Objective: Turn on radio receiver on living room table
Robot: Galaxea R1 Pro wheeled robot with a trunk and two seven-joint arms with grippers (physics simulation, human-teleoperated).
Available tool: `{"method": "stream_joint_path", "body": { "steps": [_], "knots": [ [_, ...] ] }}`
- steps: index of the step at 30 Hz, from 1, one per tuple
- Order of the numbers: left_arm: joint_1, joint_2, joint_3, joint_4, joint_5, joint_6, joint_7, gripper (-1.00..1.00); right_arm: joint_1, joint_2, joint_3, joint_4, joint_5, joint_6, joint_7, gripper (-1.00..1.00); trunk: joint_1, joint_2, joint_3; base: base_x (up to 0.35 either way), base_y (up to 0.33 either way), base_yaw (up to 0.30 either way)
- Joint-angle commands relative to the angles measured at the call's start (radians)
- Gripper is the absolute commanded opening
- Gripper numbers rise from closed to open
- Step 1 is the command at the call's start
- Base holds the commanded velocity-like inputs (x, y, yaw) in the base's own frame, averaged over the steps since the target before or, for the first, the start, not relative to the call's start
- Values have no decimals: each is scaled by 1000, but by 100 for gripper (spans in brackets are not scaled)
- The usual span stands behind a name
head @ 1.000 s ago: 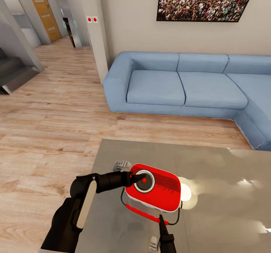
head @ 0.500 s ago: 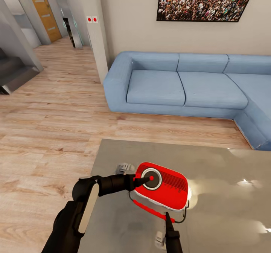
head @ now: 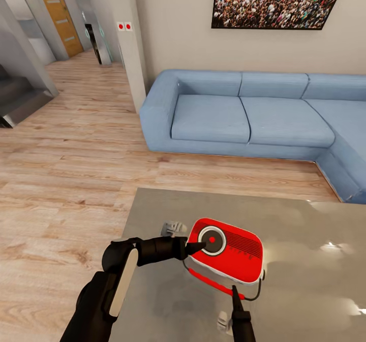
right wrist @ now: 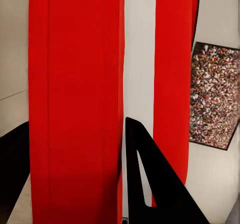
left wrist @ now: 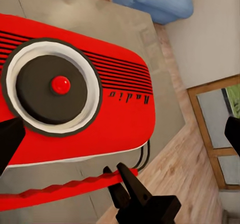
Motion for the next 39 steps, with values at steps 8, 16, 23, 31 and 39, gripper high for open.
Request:
{"method": "stream_joint_path", "body": {
  "steps": [8, 16, 23, 31, 39],
  "knots": [
    [0, 0, -1, 0, 1, 2, 0, 100, 0, -21, 1, -25, 5, 30, -14, -100, 0, 0, 0, 0, 0, 0],
    [-2, 0, -1, 0, 1, 4, 0, 100, 0, -25, 2, -40, 5, 53, -14, -100, 0, 0, 0, 0, 0, 0],
    [-4, 0, -1, -1, 2, 5, 0, 100, 0, -25, 2, -46, 5, 209, -15, -100, 0, 0, 0, 0, 0, 0],
    [-5, 0, -1, -3, 2, 5, 0, -100, 0, -25, 5, -60, 5, 210, -16, -100, 0, 0, 0, 0, 0, 0],
    [-23, 0, 0, -5, 5, 8, 0, -100, 0, -25, 8, -61, 7, 217, -18, -100, 0, 0, 0, 0, 0, 0]
  ]
}}
